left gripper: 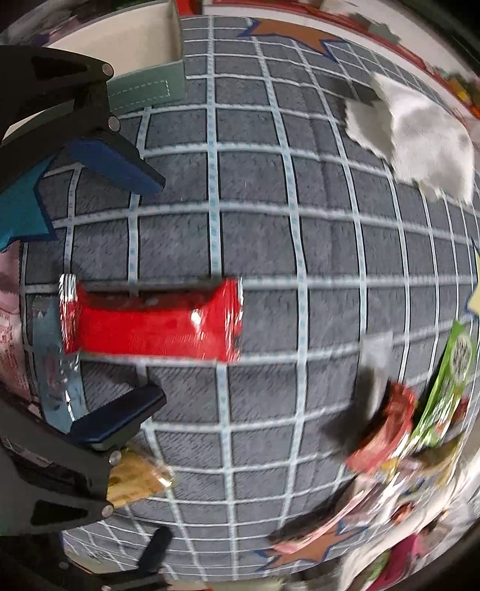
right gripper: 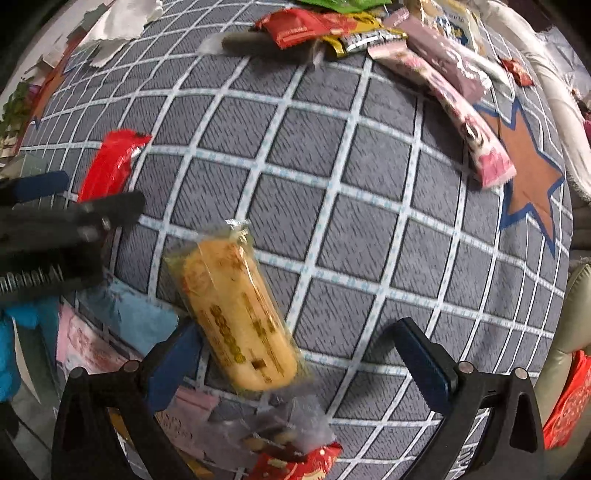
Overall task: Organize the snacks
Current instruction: 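Grasp the red bar with the left tool while the right tool grasps the yellow cake packet, then carry both snacks to the white tray and open both tools inside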
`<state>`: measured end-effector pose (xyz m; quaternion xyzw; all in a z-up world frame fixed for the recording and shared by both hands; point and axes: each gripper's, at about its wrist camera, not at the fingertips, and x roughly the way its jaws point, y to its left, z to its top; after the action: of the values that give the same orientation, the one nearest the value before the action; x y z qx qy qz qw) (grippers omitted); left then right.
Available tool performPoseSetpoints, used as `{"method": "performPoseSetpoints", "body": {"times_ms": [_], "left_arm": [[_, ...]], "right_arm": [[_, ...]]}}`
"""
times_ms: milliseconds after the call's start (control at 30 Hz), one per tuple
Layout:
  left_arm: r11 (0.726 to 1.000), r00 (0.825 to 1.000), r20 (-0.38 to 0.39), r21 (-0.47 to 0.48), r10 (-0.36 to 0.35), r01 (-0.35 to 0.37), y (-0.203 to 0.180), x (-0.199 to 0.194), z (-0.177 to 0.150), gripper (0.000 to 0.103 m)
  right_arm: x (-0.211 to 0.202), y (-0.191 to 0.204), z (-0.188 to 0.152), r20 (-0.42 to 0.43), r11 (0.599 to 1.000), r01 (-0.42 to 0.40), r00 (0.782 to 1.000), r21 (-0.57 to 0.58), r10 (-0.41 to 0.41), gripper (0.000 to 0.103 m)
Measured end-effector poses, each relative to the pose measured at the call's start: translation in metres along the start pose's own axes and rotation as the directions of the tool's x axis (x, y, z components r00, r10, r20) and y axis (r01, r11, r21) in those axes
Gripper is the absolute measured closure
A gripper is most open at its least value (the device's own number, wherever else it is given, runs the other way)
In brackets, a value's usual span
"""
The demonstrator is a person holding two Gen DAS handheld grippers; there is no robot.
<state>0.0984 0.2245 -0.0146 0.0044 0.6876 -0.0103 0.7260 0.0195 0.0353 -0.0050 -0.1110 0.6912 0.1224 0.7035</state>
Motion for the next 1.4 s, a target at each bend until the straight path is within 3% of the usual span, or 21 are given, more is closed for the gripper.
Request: {"method": "performPoseSetpoints", "body": {"times_ms": [100,133,167,200,267,400,633,767,800,867,1000,1100,1400], "left_arm": [[0.999,1.000,0.020,0.032,-0.008,0.008,-0.018,-0.003,0.001,0.013],[0.999,1.000,0.025,0.041,-0.012,0.011,-0.022,-0.005,0.002,0.020],[0.999,0.999,0.036,0.050,-0.011,0.010,-0.027,-0.007,0.004,0.031],[0.998,0.999,0.046,0.059,-0.008,0.006,-0.032,-0.012,0.003,0.039],[0.996,0.999,0.050,0.084,-0.012,0.008,-0.039,-0.017,0.007,0.080],[0.993,0.992,0.044,0.045,-0.115,0.113,-0.033,-0.035,0.011,0.080],[0.988,0.982,0.114,0.048,-0.149,0.144,-0.024,-0.076,-0.008,0.080],[0.987,0.974,0.160,0.049,-0.160,0.154,-0.004,-0.098,-0.039,0.080],[0.988,0.973,0.168,0.047,-0.156,0.150,0.000,-0.104,-0.046,0.080],[0.990,0.974,0.178,0.045,-0.140,0.134,0.019,-0.112,-0.062,0.080],[0.994,0.982,0.157,0.016,-0.109,0.107,0.054,-0.124,-0.107,0.080],[0.996,0.989,0.127,-0.021,-0.080,0.083,0.084,-0.126,-0.142,0.080],[0.984,0.998,0.065,-0.174,-0.024,0.035,0.160,-0.110,-0.205,0.080]], "right_arm": [[-0.015,0.013,0.010,0.025,0.999,0.006,1.000,-0.040,-0.005,0.029],[-0.018,0.018,0.018,0.035,0.998,0.003,0.999,-0.057,-0.001,0.052],[-0.019,0.021,0.025,0.035,0.998,0.002,0.999,-0.060,0.000,0.066],[-0.017,0.023,0.031,0.022,0.999,-0.009,1.000,-0.048,0.010,0.066],[-0.014,0.026,0.043,0.032,0.999,-0.032,0.999,-0.007,0.032,0.066],[-0.007,0.018,0.054,0.076,0.992,-0.106,0.992,0.061,0.101,0.066],[-0.037,0.026,0.078,0.152,0.973,-0.193,0.973,0.126,0.174,0.066],[-0.047,0.050,0.070,0.178,0.968,-0.221,0.964,0.116,0.199,0.066],[-0.053,0.047,0.054,0.178,0.968,-0.224,0.963,0.112,0.202,0.066],[-0.059,0.061,0.048,0.168,0.967,-0.235,0.962,0.099,0.217,0.066],[-0.094,0.078,-0.009,0.128,0.966,-0.254,0.961,0.056,0.245,0.066],[-0.106,0.098,-0.030,0.092,0.961,-0.277,0.957,0.021,0.274,0.066],[-0.104,0.210,-0.036,-0.029,0.927,-0.326,0.945,-0.187,0.327,0.066]]}}
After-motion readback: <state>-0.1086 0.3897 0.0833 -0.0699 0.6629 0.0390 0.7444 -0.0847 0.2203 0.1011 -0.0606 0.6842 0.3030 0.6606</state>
